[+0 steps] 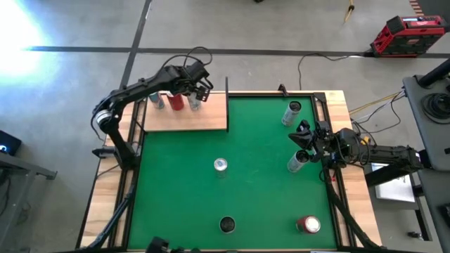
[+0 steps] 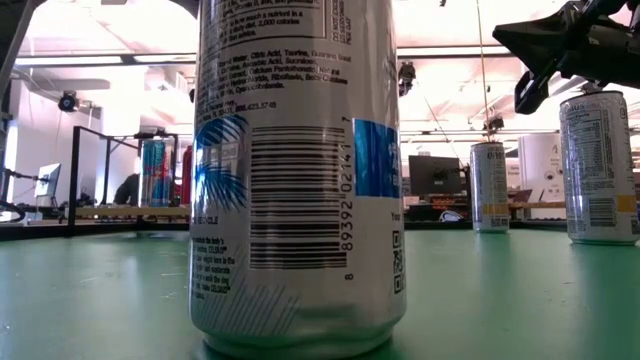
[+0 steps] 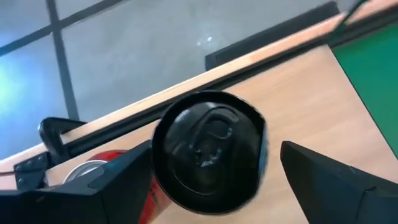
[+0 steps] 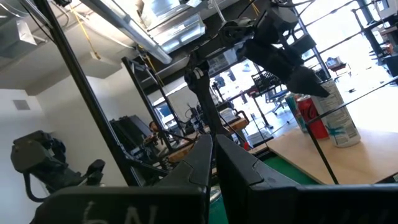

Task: Place canned beverage on shelf
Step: Put the white blue soda can on the shelf

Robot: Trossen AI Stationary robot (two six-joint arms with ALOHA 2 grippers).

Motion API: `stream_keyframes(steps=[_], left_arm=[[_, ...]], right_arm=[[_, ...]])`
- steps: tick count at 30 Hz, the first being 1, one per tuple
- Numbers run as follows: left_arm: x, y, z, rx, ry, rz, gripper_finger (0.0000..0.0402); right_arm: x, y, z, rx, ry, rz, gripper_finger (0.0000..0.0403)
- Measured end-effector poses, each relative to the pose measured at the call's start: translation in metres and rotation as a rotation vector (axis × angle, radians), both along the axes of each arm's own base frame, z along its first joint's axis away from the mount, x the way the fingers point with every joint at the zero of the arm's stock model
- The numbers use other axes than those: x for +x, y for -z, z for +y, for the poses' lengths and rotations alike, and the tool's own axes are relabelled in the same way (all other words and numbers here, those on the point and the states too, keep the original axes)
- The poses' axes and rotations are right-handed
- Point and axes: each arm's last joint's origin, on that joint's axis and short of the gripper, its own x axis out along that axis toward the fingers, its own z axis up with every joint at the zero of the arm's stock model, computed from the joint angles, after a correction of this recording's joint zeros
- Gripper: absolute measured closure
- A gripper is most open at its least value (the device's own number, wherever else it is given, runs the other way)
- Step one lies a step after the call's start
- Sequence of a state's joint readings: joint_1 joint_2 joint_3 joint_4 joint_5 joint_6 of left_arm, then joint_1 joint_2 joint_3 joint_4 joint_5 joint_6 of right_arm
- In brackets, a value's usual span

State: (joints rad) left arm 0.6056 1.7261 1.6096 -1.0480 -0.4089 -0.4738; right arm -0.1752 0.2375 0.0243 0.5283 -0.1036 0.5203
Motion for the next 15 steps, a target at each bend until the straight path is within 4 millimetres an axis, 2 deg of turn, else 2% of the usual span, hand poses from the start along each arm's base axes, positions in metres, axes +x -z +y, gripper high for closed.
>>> stream_keyframes(steps=[15], left_arm=[[-0.006, -0.014, -0.004, 0.039, 0.252, 0.085, 0.0077]], right_arm=[[0.0, 0.0, 0.0, 0.0, 0.0, 0.0, 0.039]])
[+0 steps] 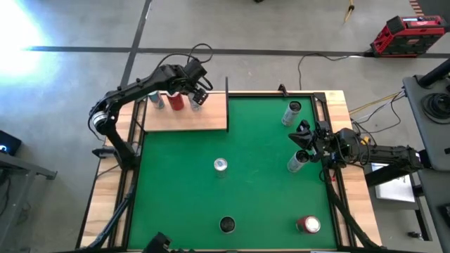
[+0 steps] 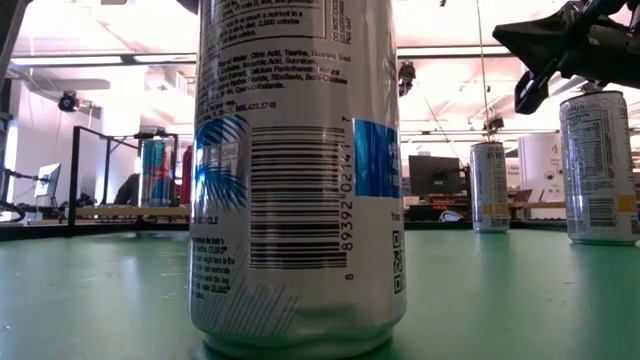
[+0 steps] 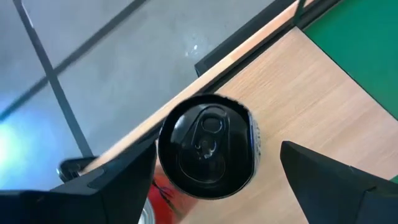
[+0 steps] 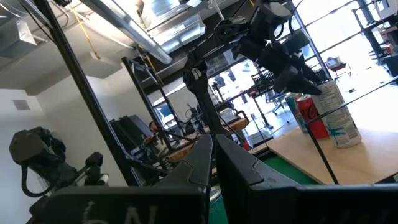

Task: Place canned beverage on shelf
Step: Put the white blue soda can on the shelf

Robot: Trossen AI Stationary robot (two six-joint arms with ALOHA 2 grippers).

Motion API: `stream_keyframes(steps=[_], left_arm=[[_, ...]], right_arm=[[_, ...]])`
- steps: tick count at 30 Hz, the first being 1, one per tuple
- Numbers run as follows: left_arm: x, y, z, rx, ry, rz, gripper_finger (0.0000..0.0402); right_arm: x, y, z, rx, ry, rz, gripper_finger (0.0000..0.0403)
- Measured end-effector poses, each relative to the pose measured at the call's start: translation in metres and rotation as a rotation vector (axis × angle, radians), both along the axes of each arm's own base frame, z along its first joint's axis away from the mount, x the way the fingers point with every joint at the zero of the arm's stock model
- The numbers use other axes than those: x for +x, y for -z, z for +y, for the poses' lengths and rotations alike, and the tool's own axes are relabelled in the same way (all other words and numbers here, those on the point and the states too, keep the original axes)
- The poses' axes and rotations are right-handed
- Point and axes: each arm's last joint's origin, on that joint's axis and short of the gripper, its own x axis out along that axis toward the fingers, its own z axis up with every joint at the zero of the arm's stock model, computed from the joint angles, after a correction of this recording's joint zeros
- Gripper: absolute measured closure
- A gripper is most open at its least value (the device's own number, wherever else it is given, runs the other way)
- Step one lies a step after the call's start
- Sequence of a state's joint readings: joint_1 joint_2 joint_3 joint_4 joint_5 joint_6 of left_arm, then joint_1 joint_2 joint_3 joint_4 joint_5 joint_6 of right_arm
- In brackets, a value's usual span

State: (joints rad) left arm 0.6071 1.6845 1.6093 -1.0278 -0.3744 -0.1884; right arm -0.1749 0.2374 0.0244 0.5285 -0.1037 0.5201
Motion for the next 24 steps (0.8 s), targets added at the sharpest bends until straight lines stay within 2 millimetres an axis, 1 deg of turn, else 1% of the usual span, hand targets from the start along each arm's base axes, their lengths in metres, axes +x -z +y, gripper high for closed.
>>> stream_keyframes(steps=[9, 14, 24], left_arm=[[-0.001, -0.003, 0.001, 0.039, 0.153, 0.083, 0.0076], [-0.003, -0.003, 0.007, 0.025, 0.244, 0.089, 0.0076], [-0.015, -0.001, 0.023, -0.018, 0.236, 0.06, 0.0076]], right_arm=[[0.0, 0.0, 0.0, 0.0, 0.0, 0.0, 0.039], [0.0, 0.0, 0.0, 0.0, 0.0, 0.0, 0.039], [0.0, 0.0, 0.0, 0.0, 0.0, 0.0, 0.039]])
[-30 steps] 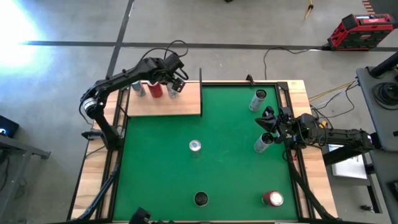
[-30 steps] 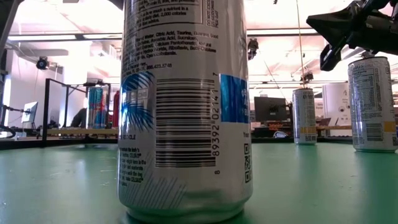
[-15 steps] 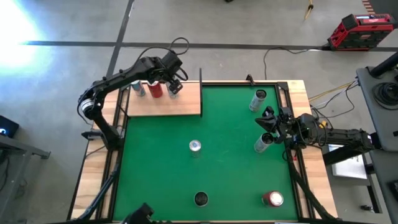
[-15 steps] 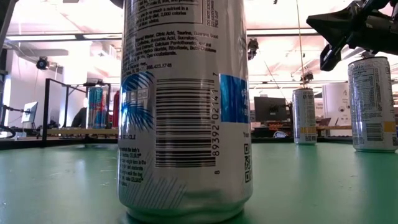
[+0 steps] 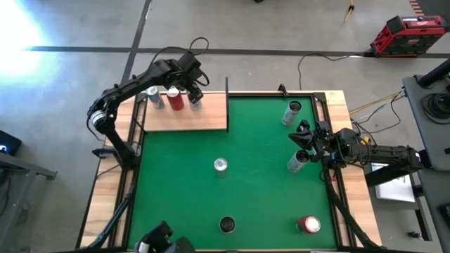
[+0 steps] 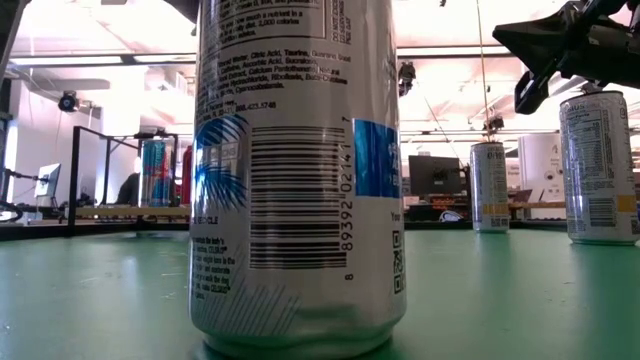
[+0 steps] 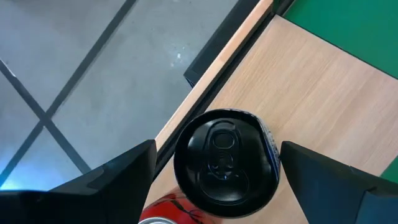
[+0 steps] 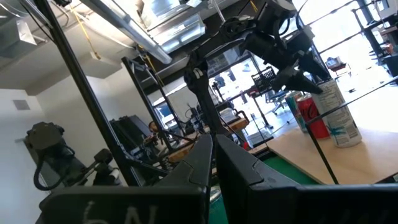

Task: Place canned beverage on shelf
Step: Put the white blue soda can on the shelf

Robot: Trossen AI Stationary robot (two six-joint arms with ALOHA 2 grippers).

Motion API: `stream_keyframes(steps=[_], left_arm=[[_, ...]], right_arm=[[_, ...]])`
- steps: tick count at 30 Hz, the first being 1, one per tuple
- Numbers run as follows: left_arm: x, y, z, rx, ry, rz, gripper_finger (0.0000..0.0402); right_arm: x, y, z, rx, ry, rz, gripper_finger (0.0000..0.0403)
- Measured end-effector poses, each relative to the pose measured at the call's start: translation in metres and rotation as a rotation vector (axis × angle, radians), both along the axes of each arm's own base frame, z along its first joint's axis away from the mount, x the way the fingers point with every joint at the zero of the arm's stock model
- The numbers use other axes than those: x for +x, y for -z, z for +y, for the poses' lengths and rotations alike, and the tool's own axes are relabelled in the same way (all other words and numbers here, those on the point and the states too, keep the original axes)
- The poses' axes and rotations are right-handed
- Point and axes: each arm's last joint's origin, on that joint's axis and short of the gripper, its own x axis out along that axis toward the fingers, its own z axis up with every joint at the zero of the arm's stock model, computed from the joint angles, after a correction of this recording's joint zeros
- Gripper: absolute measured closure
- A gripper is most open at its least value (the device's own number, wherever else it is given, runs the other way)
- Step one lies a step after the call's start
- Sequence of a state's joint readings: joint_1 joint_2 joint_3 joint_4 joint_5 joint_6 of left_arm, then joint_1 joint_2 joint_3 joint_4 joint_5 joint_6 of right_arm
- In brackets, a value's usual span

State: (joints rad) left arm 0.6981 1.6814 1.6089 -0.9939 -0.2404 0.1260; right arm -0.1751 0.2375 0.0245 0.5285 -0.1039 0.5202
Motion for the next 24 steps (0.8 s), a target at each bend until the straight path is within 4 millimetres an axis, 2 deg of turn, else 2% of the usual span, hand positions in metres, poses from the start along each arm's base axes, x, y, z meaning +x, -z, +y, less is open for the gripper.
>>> stream_keyframes(steps=[7, 16, 24], left_arm=[[-0.0012, 0.0013, 0.0002, -0.022, -0.004, -0.003, 0.0092], [-0.001, 0.0014, -0.0001, -0.039, -0.057, -0.036, 0.0177], [-0.0024, 0.0019, -0.0007, -0.07, -0.211, -0.095, 0.0178]], right_arm=[[0.0, 0.0, 0.0, 0.0, 0.0, 0.0, 0.039], [0.0, 0.0, 0.0, 0.0, 0.0, 0.0, 0.039], [0.0, 0.0001, 0.0, 0.0, 0.001, 0.0, 0.039]])
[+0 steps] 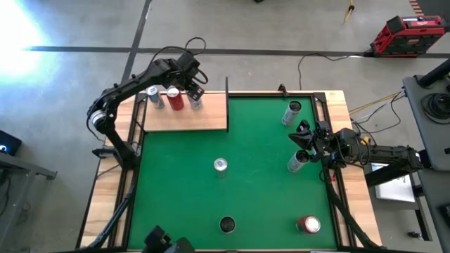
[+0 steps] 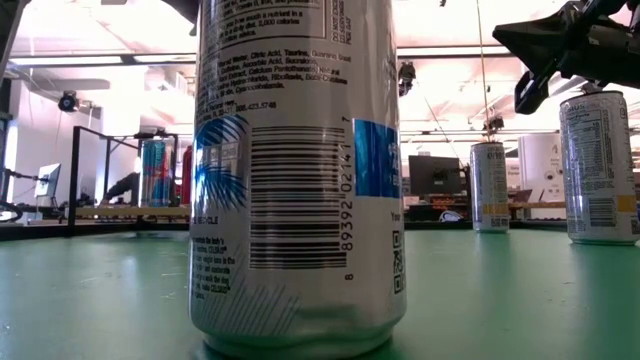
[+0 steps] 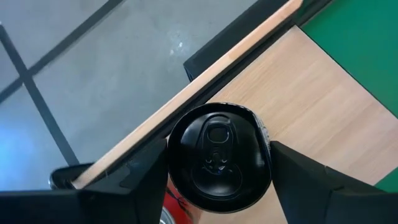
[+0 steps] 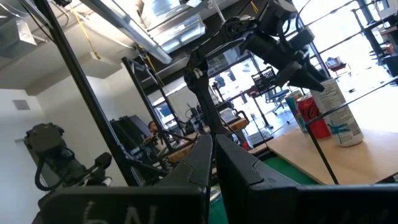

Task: Place canned beverage on shelf
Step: Put the white blue soda can on the shelf

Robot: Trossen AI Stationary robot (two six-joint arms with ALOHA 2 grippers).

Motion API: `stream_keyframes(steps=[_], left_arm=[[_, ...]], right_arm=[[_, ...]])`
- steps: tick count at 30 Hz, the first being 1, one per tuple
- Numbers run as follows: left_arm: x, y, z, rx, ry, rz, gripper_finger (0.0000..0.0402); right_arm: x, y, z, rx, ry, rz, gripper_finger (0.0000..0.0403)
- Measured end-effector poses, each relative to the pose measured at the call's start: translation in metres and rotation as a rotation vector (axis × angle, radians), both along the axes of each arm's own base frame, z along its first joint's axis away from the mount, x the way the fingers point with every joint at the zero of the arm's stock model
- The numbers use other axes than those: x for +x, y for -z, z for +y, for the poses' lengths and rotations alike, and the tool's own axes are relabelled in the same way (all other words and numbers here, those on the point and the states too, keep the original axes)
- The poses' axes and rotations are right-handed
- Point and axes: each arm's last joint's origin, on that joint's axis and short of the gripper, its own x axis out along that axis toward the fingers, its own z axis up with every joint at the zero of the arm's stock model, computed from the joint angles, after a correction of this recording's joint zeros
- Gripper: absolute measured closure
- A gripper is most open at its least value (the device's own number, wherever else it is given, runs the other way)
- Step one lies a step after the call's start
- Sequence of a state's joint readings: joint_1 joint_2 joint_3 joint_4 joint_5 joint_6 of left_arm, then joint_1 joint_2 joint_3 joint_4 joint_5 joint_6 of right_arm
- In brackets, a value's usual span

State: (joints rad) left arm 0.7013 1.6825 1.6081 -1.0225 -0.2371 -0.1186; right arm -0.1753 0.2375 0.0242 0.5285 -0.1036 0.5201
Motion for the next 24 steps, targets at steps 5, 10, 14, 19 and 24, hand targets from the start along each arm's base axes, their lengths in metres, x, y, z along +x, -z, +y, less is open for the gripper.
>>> stream_keyframes(steps=[5, 10, 14, 19, 24], left_arm=[[0.001, 0.0, -0.004, 0.0, -0.075, -0.006, 0.0162], [0.001, -0.002, -0.007, 0.001, -0.086, -0.008, 0.0159], [0.0, -0.01, -0.012, -0.015, -0.115, 0.014, 0.0158], [0.006, -0.028, -0.011, 0.0, -0.133, 0.023, 0.0159], [0.017, -0.028, -0.007, -0.026, -0.195, 0.056, 0.0159]], right_arm=[[0.0, 0.0, 0.0, 0.0, 0.0, 0.0, 0.039], [0.0, 0.0, 0.0, 0.0, 0.0, 0.0, 0.039], [0.0, 0.0, 0.0, 0.0, 0.0, 0.0, 0.039], [0.0, 0.0, 0.0, 0.0, 0.0, 0.0, 0.039], [0.0, 0.0, 0.0, 0.0, 0.0, 0.0, 0.039]])
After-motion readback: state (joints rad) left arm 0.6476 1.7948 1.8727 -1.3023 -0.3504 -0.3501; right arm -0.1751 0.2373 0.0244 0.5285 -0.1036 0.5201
